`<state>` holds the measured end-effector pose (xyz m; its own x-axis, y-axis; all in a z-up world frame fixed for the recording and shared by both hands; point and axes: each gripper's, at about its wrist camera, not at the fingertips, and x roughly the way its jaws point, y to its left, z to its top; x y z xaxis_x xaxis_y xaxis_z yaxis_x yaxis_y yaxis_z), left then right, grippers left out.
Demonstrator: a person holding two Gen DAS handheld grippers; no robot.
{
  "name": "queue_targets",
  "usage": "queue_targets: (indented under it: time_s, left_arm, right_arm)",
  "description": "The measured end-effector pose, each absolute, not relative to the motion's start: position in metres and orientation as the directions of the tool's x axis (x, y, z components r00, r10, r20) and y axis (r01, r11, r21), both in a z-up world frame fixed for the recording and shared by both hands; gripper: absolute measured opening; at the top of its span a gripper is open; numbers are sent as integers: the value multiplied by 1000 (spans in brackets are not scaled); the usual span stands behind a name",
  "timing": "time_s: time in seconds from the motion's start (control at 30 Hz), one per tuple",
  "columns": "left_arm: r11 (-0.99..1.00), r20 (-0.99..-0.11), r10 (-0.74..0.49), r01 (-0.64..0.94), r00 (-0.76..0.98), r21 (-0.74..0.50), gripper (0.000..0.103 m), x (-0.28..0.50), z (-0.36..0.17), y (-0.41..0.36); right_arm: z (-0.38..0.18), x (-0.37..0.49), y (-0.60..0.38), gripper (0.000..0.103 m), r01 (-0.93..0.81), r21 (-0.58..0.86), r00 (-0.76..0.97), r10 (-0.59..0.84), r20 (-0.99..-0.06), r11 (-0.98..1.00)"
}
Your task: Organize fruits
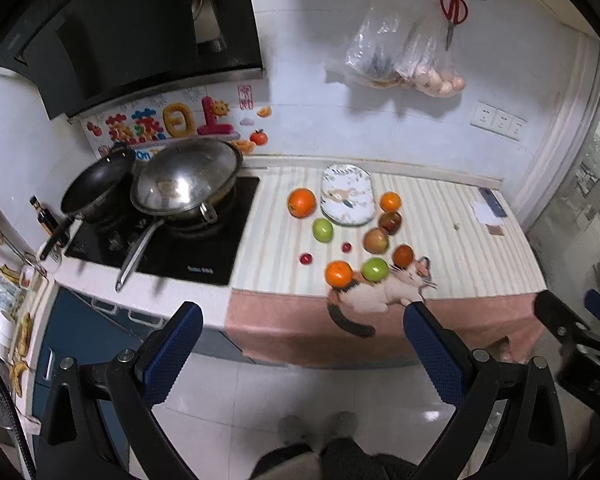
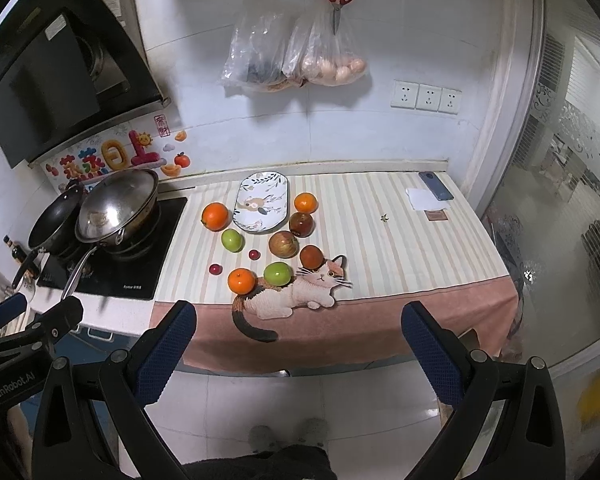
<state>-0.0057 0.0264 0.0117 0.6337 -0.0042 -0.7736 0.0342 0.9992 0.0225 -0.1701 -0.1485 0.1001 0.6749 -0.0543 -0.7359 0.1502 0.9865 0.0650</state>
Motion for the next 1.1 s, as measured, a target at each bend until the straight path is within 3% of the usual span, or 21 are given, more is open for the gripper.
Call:
queue_targets:
  time_s: [0.27,0.63,1.1]
  left_arm:
    - [999,-778,7,23,629,28,103,56,-17,47]
    - [997,-872,81,-50,483,65,103,177,-96,64]
    - [979,-966,112,-192,235,67,103,387,-199,48]
  right_arm:
    - [69,-119,-148,103,216,127,659,-49,-751,968]
    - [-23,-8,-170,103,228,160,544,11,-839,960]
    - [-146,253,-252,103,203,265,376,175,-910,942]
